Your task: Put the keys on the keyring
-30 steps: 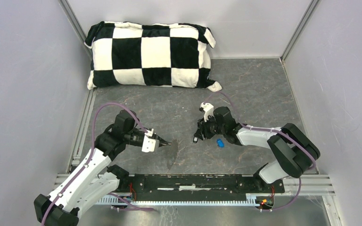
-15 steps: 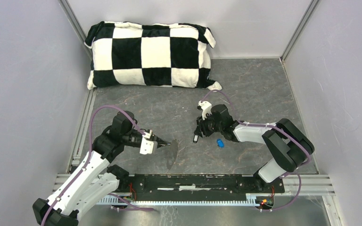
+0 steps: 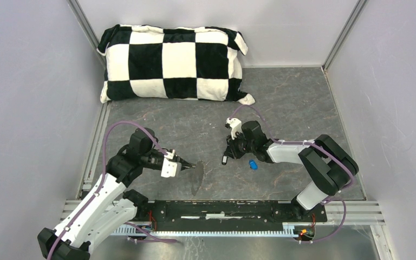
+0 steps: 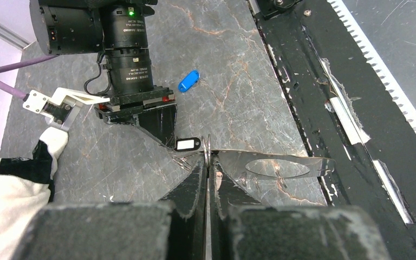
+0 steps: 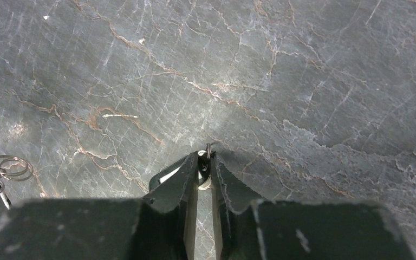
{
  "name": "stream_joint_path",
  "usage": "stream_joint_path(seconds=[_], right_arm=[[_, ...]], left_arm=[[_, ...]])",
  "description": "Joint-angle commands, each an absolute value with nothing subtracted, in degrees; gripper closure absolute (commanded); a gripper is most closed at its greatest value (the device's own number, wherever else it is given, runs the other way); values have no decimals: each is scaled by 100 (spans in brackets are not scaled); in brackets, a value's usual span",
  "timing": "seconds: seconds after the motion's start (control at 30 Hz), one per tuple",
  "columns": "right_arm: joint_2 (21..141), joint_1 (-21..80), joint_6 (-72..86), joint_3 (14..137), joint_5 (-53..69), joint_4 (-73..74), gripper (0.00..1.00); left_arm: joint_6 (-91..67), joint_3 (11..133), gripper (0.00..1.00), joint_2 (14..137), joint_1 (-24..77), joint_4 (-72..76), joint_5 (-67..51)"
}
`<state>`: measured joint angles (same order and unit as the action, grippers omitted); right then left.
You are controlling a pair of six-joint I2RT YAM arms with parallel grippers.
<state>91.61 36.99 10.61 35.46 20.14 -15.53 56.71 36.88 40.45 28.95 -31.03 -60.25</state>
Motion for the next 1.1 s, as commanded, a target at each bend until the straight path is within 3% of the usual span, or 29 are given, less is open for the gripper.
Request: stream_joint_path(seconds=[0.0, 0.23, 0.37, 0.67, 0.87, 1.07], right_arm=[[9302, 3678, 1003, 3796, 2243, -1645, 83], [9296, 3677, 955, 3841, 2395, -1634, 100], [8849, 3678, 857, 3736, 2653, -1818, 100], [6365, 4283, -509, 2735, 2741, -2278, 100], [5407, 5057, -1678, 3115, 2537, -1158, 100], [5333, 5373, -1911, 3822, 3018, -617, 100]], left_arm=[[5636, 3833, 98, 4063, 2865, -3047, -6048], [5736, 3888, 98, 4113, 2865, -3264, -6025], [5620, 3905, 98, 4138, 2866, -3261, -6059], [5032, 3883, 98, 4175, 2865, -3216, -6392], [4272, 3877, 98, 4153, 2859, -2737, -6775], [3739, 3977, 98, 4273, 2858, -2382, -7141]])
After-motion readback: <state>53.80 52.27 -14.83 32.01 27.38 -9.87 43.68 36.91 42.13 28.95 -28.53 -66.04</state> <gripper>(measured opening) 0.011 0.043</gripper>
